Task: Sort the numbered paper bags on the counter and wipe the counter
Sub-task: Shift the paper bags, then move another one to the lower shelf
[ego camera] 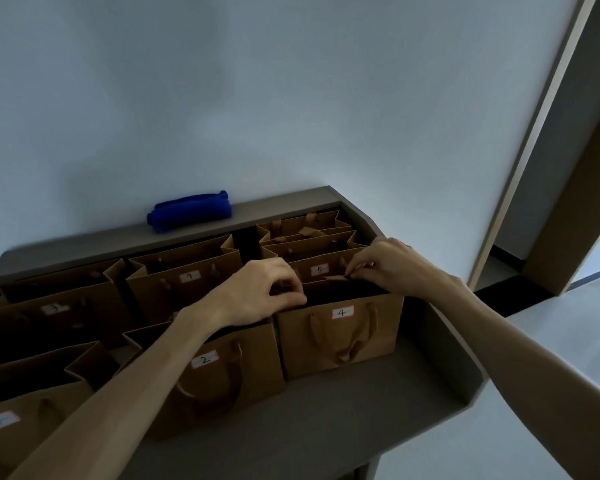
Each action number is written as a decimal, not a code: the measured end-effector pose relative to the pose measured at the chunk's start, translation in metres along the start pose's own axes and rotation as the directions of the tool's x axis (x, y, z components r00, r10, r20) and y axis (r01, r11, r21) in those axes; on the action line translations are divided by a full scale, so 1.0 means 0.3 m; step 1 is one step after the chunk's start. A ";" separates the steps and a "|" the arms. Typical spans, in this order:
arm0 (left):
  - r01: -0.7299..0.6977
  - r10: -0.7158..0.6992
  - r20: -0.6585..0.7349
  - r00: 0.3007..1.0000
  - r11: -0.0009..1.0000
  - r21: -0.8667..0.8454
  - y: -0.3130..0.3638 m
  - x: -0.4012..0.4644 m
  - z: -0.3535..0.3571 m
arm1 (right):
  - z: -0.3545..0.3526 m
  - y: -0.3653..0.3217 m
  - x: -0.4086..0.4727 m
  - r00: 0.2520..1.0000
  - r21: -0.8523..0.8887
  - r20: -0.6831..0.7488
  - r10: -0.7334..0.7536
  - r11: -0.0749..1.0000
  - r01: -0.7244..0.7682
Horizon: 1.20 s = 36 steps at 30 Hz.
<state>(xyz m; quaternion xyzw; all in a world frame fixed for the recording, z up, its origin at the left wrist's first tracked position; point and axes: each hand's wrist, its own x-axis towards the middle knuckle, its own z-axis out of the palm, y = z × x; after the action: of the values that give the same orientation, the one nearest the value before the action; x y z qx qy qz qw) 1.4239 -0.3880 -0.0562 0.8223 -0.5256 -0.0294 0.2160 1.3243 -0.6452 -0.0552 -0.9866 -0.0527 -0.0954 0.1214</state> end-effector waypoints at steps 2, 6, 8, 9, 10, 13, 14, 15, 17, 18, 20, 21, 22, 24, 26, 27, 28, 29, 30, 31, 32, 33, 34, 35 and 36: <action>0.034 -0.027 -0.150 0.988 0.998 0.045 -0.003 0.022 0.005 | -0.001 -0.004 -0.013 1.000 0.006 0.008 -0.004 1.000 0.004; 0.117 -0.060 -0.287 0.956 0.976 0.185 -0.028 0.061 0.008 | 0.008 0.003 -0.066 0.999 0.047 -0.004 -0.047 0.998 0.047; 0.157 -0.091 -0.288 0.953 0.964 0.216 -0.045 0.078 0.010 | 0.012 0.010 -0.095 0.997 0.078 -0.017 -0.079 0.994 0.080; 0.175 -0.106 -0.283 0.953 0.957 0.231 -0.051 0.088 0.010 | 0.012 0.013 -0.105 0.995 0.088 -0.022 -0.094 0.992 0.095; 0.190 -0.122 -0.270 0.955 0.951 0.244 -0.057 0.099 0.012 | 0.010 0.016 -0.112 0.994 0.094 -0.026 -0.104 0.990 0.106; 0.216 -0.160 -0.205 0.966 0.933 0.290 -0.065 0.126 0.016 | 0.005 0.023 -0.111 0.993 0.095 -0.036 -0.109 0.989 0.112; 0.224 -0.172 -0.190 0.967 0.927 0.301 -0.068 0.133 0.016 | 0.004 0.024 -0.105 0.994 0.092 -0.037 -0.104 0.990 0.107; 0.236 -0.186 -0.182 0.965 0.922 0.307 -0.074 0.139 0.015 | 0.003 0.024 -0.097 0.995 0.092 -0.037 -0.097 0.991 0.100; 0.264 -0.216 -0.182 0.959 0.915 0.305 -0.086 0.151 0.012 | 0.004 0.019 -0.079 0.996 0.100 -0.034 -0.083 0.991 0.086; 0.276 -0.229 -0.184 0.956 0.914 0.297 -0.091 0.158 0.009 | 0.006 0.017 -0.070 0.996 0.105 -0.032 -0.080 0.991 0.083; 0.302 -0.255 -0.192 0.948 0.912 0.277 -0.101 0.176 -0.001 | 0.012 0.014 -0.056 0.997 0.113 -0.024 -0.074 0.991 0.076; 0.315 -0.270 -0.195 0.943 0.912 0.262 -0.108 0.186 -0.008 | 0.014 0.013 -0.052 0.997 0.116 -0.019 -0.068 0.991 0.070; 0.329 -0.286 -0.195 0.938 0.912 0.246 -0.113 0.197 -0.015 | 0.014 0.012 -0.048 0.998 0.118 -0.017 -0.065 0.991 0.067; 0.351 -0.313 -0.187 0.931 0.908 0.229 -0.119 0.213 -0.027 | 0.012 0.012 -0.044 0.998 0.115 -0.018 -0.064 0.991 0.065; 0.357 -0.323 -0.175 0.930 0.907 0.225 -0.122 0.225 -0.031 | 0.005 0.011 -0.043 0.998 0.118 -0.014 -0.063 0.991 0.064; 0.353 -0.320 -0.170 0.932 0.909 0.223 -0.122 0.227 -0.031 | 0.002 0.012 -0.043 0.998 0.120 -0.010 -0.062 0.991 0.063; 0.344 -0.313 -0.166 0.935 0.913 0.221 -0.117 0.225 -0.031 | 0.001 0.014 -0.042 0.998 0.121 -0.004 -0.060 0.991 0.060; 0.330 -0.299 -0.163 0.940 0.918 0.219 -0.114 0.220 -0.029 | 0.000 0.016 -0.042 0.998 0.120 0.000 -0.058 0.991 0.058; 0.312 -0.281 -0.158 0.946 0.925 0.220 -0.108 0.210 -0.027 | 0.001 0.017 -0.042 0.998 0.118 0.000 -0.058 0.991 0.058; 0.291 -0.262 -0.150 0.953 0.931 0.221 -0.103 0.196 -0.024 | 0.001 0.017 -0.043 0.998 0.116 0.000 -0.057 0.992 0.057; 0.269 -0.242 -0.139 0.960 0.936 0.226 -0.094 0.179 -0.021 | -0.002 0.015 -0.044 0.998 0.116 0.000 -0.056 0.992 0.056; 0.246 -0.222 -0.124 0.967 0.942 0.229 -0.086 0.160 -0.018 | -0.005 0.012 -0.044 0.998 0.120 0.003 -0.056 0.991 0.055; 0.227 -0.208 -0.106 0.972 0.947 0.227 -0.077 0.141 -0.016 | -0.011 0.009 -0.044 0.998 0.138 0.004 -0.061 0.989 0.060; 0.214 -0.199 -0.086 0.976 0.953 0.216 -0.067 0.124 -0.015 | -0.016 0.006 -0.042 0.998 0.174 -0.001 -0.065 0.983 0.064; 0.204 -0.195 -0.064 0.979 0.959 0.197 -0.058 0.109 -0.016 | -0.020 0.005 -0.036 0.997 0.215 -0.023 -0.068 0.974 0.071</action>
<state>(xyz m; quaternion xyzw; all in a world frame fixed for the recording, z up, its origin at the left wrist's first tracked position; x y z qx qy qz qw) 1.4545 -0.4092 -0.0527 0.8892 -0.4355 0.0206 0.1385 1.3129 -0.6490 -0.0520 -0.9644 -0.0962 -0.1012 0.2247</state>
